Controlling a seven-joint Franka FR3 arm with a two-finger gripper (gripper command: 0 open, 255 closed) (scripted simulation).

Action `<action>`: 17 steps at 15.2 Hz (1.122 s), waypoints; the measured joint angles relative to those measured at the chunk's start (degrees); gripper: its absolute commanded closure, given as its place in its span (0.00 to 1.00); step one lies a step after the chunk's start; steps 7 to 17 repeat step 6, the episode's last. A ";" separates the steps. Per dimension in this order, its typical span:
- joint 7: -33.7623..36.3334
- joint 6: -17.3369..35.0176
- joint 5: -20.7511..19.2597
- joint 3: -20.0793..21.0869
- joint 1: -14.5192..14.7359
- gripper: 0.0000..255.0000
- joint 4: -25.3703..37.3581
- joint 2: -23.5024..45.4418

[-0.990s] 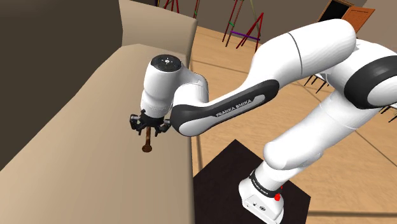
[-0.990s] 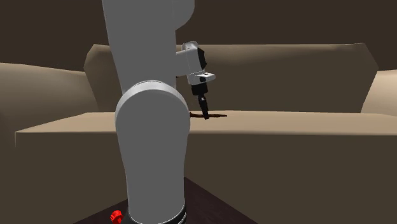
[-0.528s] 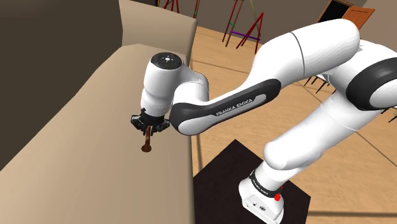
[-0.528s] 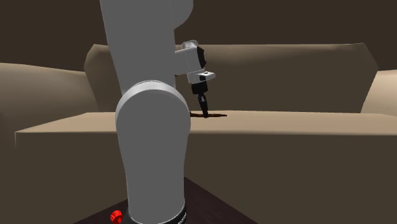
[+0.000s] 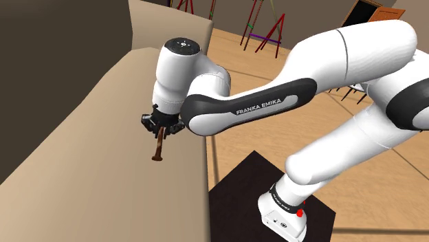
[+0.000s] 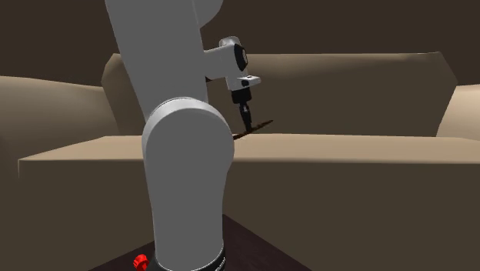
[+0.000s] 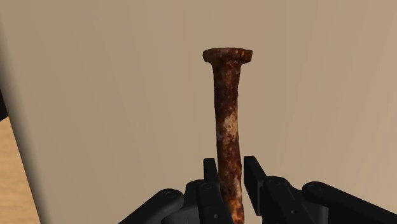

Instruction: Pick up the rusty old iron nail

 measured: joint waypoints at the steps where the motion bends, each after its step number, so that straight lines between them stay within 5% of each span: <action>1: -0.82 -0.66 0.89 -0.66 0.42 1.00 0.23 -0.78; 17: -3.16 -4.22 3.45 -2.71 1.78 1.00 2.33 -3.21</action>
